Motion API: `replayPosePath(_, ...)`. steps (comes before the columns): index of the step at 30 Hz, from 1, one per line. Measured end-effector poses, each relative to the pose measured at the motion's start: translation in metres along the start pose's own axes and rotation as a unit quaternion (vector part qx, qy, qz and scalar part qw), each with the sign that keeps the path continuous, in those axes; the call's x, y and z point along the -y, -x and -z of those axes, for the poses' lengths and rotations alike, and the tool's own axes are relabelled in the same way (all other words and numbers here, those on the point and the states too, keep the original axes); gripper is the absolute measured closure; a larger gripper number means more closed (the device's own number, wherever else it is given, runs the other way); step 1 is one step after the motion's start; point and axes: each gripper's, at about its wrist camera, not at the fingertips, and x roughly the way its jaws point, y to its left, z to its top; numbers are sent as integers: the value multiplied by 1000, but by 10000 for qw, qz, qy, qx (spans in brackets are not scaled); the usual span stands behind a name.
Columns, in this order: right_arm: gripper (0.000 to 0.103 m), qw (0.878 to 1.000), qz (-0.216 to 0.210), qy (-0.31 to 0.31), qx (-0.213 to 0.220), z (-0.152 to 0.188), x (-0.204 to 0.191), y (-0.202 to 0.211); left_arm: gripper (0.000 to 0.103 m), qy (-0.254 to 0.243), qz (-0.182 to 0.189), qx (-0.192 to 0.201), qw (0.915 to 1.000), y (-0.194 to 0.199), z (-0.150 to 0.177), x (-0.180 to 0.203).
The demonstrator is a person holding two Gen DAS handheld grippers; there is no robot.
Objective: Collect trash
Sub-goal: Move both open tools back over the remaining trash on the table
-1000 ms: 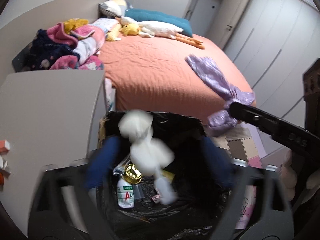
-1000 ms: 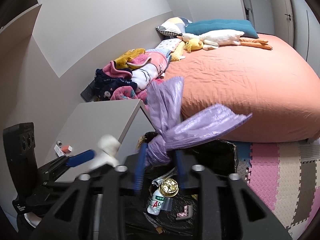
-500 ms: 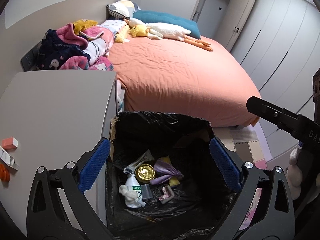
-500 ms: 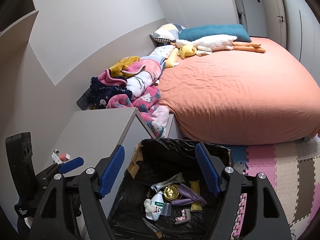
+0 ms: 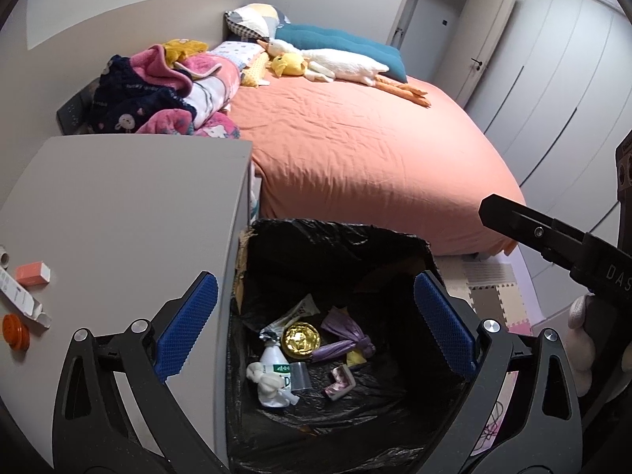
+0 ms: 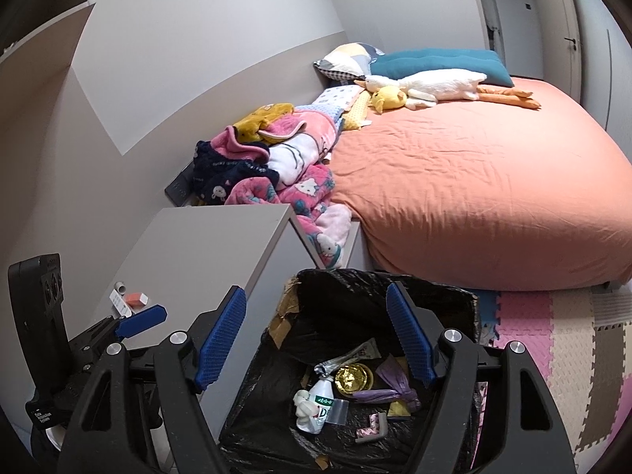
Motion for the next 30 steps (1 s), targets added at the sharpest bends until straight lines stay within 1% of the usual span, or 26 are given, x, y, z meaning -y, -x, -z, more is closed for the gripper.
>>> replayPosePath(9, 29, 9994, -201, 242, -109, 4, -28, -12, 7, 180, -176, 114, 9996, 15, 10, -25)
replayPosePath(18, 29, 9975, -430, 488, -290, 9, -62, -28, 7, 509, -391, 201, 9977, 33, 27, -56)
replayPosePath(21, 29, 9961, -532, 601, -372, 12, -76, -35, 7, 672, -497, 255, 9962, 39, 33, -69)
replayPosePath(24, 29, 9942, -631, 756, -429, 15, -91, -41, 7, 857, -684, 332, 9934, 47, 40, -84)
replayPosePath(30, 29, 9895, -818, 1027, -603, 20, -119, -55, 7, 1188, -925, 374, 9879, 58, 52, -111)
